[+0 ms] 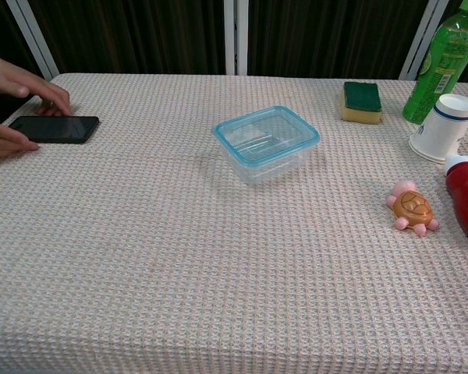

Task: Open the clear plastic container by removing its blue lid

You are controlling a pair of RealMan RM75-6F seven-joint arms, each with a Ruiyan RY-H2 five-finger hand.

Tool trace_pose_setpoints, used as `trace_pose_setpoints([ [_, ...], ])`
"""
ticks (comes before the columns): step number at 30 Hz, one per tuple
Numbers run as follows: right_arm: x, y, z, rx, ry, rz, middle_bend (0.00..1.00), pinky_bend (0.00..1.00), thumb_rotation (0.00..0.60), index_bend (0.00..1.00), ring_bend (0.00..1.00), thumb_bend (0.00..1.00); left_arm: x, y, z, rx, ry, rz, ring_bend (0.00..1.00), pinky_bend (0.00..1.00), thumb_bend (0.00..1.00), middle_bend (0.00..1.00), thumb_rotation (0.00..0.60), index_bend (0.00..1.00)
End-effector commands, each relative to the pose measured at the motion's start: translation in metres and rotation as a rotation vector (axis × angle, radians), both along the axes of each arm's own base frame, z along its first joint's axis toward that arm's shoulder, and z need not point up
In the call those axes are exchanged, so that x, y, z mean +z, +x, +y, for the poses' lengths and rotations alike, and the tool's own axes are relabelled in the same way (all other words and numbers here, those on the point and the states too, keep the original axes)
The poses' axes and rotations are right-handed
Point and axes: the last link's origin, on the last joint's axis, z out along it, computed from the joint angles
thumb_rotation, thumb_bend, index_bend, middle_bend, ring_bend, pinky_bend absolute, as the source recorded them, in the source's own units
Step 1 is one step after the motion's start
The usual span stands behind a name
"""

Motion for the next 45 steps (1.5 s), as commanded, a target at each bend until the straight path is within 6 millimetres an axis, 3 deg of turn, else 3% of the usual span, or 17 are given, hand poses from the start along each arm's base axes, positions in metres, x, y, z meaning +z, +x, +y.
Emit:
trace_pose_setpoints([
  [1,-0.001,0.000,-0.002,-0.003,0.004,-0.002,0.21,0.01,0.600,0.12,0.00,0.12,0.000,0.000,0.001,0.003,-0.002,0.000,0.00,0.00,0.08,0.07,0.600,0.13],
  [10,-0.004,0.002,-0.007,0.012,0.024,-0.011,0.21,0.01,0.600,0.12,0.00,0.13,-0.002,0.001,0.000,0.003,-0.008,-0.001,0.00,0.00,0.08,0.07,0.600,0.13],
  [12,-0.006,0.007,-0.016,0.029,0.056,-0.032,0.22,0.01,0.600,0.12,0.00,0.18,-0.002,0.002,0.001,0.001,-0.007,-0.002,0.00,0.00,0.08,0.07,0.600,0.13],
  [16,-0.014,0.024,-0.053,0.060,0.171,-0.092,0.25,0.01,0.600,0.08,0.00,0.35,-0.002,0.004,0.000,-0.017,-0.009,-0.003,0.00,0.00,0.08,0.07,0.600,0.13],
  [23,-0.043,0.079,-0.130,0.077,0.401,-0.207,0.31,0.00,0.600,0.01,0.00,0.63,-0.005,0.006,0.002,-0.026,-0.019,0.000,0.00,0.00,0.08,0.07,0.600,0.13],
  [28,-0.062,0.107,-0.168,0.073,0.475,-0.176,0.31,0.00,0.600,0.00,0.00,0.86,-0.006,0.008,0.005,-0.028,-0.027,0.006,0.00,0.00,0.08,0.07,0.600,0.13],
  [38,-0.095,0.128,-0.214,-0.022,0.526,-0.146,0.31,0.00,0.600,0.00,0.00,0.89,-0.007,0.009,0.015,-0.024,-0.040,0.008,0.00,0.00,0.08,0.07,0.600,0.13],
  [45,-0.118,0.138,-0.235,-0.055,0.570,-0.117,0.31,0.00,0.600,0.00,0.00,0.89,-0.007,0.005,0.017,-0.007,-0.040,0.008,0.00,0.00,0.08,0.07,0.600,0.13],
])
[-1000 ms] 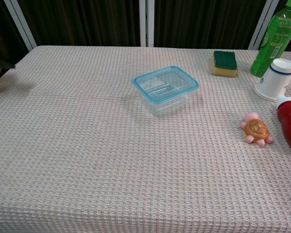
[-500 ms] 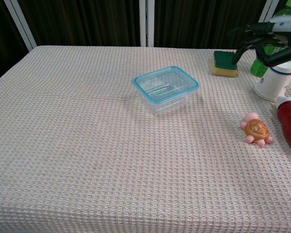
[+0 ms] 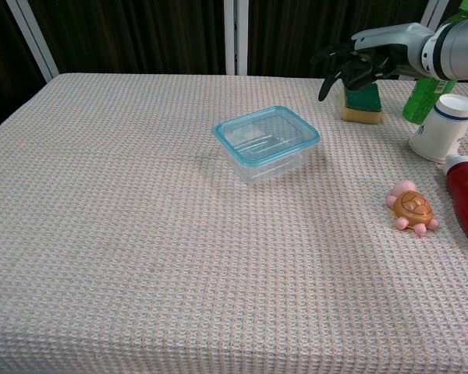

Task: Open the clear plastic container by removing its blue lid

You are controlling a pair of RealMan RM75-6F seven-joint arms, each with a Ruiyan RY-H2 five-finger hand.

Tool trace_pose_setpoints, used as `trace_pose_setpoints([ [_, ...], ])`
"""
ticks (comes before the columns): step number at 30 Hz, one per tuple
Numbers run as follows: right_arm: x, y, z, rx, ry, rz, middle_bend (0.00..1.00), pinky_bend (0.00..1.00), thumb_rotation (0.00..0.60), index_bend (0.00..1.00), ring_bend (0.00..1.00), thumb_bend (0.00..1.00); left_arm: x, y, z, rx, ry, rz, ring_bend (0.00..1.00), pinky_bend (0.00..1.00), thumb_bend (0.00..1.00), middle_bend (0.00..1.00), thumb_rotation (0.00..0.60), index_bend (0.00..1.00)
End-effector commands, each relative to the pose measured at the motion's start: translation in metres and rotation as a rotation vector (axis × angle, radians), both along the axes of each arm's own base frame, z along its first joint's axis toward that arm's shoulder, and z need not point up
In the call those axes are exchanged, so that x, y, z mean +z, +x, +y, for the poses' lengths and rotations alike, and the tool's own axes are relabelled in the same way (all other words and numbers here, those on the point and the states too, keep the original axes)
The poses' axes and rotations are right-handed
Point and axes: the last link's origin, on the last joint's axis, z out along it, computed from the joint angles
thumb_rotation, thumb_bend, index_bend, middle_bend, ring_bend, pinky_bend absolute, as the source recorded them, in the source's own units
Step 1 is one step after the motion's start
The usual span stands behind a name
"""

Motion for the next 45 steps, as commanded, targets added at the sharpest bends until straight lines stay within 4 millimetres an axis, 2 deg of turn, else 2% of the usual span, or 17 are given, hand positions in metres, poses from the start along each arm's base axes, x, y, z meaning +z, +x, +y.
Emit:
trace_pose_setpoints([
  [1,-0.017,0.009,-0.009,0.005,0.032,0.019,0.31,0.00,0.600,0.00,0.00,0.89,0.000,-0.001,0.000,0.004,-0.001,0.000,0.00,0.00,0.08,0.07,0.600,0.13],
  [8,-0.041,0.032,-0.020,0.041,0.061,0.026,0.29,0.00,0.600,0.00,0.00,0.89,-0.001,-0.001,0.001,0.011,-0.005,-0.003,0.00,0.00,0.08,0.07,0.600,0.13],
  [17,-0.062,0.070,-0.022,0.134,0.077,0.020,0.29,0.00,0.600,0.00,0.00,0.89,-0.001,-0.004,0.000,0.024,-0.003,-0.009,0.00,0.00,0.08,0.07,0.600,0.13],
  [22,-0.073,0.098,-0.012,0.215,0.100,-0.009,0.29,0.00,0.600,0.00,0.00,0.88,-0.001,-0.005,0.000,0.026,0.000,-0.012,0.00,0.00,0.08,0.07,0.600,0.13],
  [26,-0.078,0.114,0.007,0.298,0.132,-0.036,0.28,0.00,0.600,0.00,0.00,0.86,0.000,-0.007,-0.001,0.030,0.007,-0.016,0.00,0.00,0.08,0.07,0.600,0.13],
  [32,-0.071,0.121,0.037,0.433,0.138,-0.059,0.28,0.00,0.600,0.00,0.00,0.84,-0.002,-0.008,0.001,0.031,0.000,-0.021,0.00,0.00,0.08,0.07,0.600,0.13],
  [35,-0.073,0.124,0.046,0.513,0.128,-0.024,0.28,0.00,0.600,0.00,0.00,0.83,-0.003,-0.006,0.002,0.020,-0.003,-0.023,0.00,0.00,0.08,0.07,0.600,0.13],
  [45,-0.102,0.132,0.049,0.666,0.086,0.177,0.29,0.00,0.600,0.00,0.00,0.81,-0.005,-0.009,-0.003,0.030,0.000,-0.035,0.00,0.00,0.08,0.07,0.600,0.13],
])
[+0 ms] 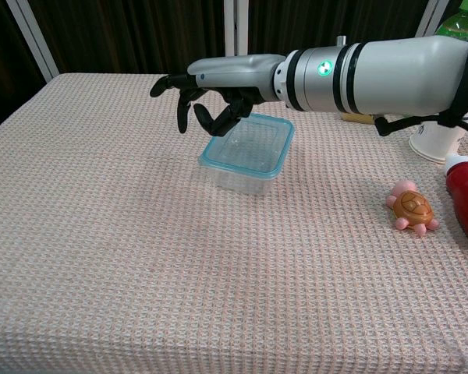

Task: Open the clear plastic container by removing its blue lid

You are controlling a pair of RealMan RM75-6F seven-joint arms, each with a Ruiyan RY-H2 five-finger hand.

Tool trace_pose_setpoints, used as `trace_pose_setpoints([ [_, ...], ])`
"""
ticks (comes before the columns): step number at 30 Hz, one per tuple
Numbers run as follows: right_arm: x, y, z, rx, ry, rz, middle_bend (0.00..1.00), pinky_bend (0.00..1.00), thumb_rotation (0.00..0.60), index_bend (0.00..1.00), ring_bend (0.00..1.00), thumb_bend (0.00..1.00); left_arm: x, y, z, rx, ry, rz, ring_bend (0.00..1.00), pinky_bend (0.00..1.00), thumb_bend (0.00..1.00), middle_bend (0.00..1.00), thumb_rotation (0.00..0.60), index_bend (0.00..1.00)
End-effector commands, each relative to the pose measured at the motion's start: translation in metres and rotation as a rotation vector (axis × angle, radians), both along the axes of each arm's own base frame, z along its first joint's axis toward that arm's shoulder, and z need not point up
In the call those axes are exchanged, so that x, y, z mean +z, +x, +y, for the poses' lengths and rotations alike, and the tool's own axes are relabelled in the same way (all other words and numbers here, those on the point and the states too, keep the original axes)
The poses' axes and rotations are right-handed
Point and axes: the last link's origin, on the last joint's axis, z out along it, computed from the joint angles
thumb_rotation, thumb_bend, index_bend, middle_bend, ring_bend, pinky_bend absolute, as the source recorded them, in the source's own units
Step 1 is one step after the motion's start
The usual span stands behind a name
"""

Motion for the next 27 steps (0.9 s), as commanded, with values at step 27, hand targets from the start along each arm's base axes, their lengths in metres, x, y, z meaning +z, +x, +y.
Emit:
trace_pose_setpoints([
  [27,0.069,-0.097,0.067,-0.095,-0.193,-0.034,0.30,0.00,0.600,0.02,0.00,0.73,-0.006,0.001,0.002,-0.028,-0.016,-0.008,0.00,0.00,0.08,0.07,0.600,0.13],
])
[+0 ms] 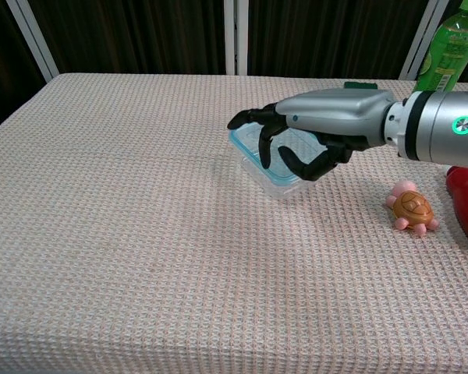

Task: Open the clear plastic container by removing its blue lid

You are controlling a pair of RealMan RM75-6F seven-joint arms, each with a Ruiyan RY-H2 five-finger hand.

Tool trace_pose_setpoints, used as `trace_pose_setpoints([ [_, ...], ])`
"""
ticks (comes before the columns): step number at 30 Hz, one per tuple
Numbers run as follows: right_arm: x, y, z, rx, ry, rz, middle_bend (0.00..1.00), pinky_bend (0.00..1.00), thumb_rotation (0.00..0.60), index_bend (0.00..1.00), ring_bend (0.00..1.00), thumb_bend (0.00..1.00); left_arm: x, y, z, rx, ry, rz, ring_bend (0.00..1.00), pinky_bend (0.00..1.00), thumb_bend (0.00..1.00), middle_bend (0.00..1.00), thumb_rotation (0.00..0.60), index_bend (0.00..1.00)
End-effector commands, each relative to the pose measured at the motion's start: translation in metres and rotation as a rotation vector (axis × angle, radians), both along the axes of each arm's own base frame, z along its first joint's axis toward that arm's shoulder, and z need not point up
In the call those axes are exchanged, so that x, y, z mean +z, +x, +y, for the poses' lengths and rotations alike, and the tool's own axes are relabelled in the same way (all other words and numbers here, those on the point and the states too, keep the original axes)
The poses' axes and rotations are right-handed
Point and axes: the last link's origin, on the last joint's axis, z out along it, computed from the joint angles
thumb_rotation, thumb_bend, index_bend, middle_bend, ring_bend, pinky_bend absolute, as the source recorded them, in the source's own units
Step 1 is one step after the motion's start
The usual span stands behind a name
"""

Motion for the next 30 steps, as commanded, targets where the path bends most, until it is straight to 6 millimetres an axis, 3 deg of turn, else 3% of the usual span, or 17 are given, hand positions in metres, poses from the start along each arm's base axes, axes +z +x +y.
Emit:
trace_pose_setpoints([
  [1,0.028,-0.019,-0.003,-0.083,-0.109,-0.113,0.30,0.00,0.600,0.02,0.00,0.73,0.000,0.001,0.001,-0.007,0.000,0.001,0.00,0.00,0.08,0.07,0.600,0.13],
  [7,0.045,-0.045,-0.035,-0.267,-0.176,-0.113,0.30,0.00,0.600,0.02,0.00,0.73,-0.001,0.002,0.002,-0.006,-0.005,0.000,0.00,0.00,0.08,0.07,0.600,0.13],
  [15,0.028,-0.057,-0.072,-0.414,-0.124,-0.069,0.33,0.00,0.600,0.00,0.00,0.76,-0.002,0.001,0.003,-0.008,-0.008,-0.005,0.00,0.00,0.08,0.07,0.600,0.13],
  [20,0.009,-0.045,-0.083,-0.406,-0.074,-0.065,0.33,0.00,0.600,0.00,0.00,0.77,-0.001,0.001,0.001,-0.004,-0.008,-0.005,0.00,0.00,0.08,0.07,0.600,0.13],
  [30,-0.022,0.001,-0.071,-0.288,0.071,-0.114,0.33,0.00,0.600,0.00,0.00,0.78,-0.001,-0.001,-0.002,0.004,-0.003,-0.008,0.00,0.00,0.08,0.07,0.600,0.13],
])
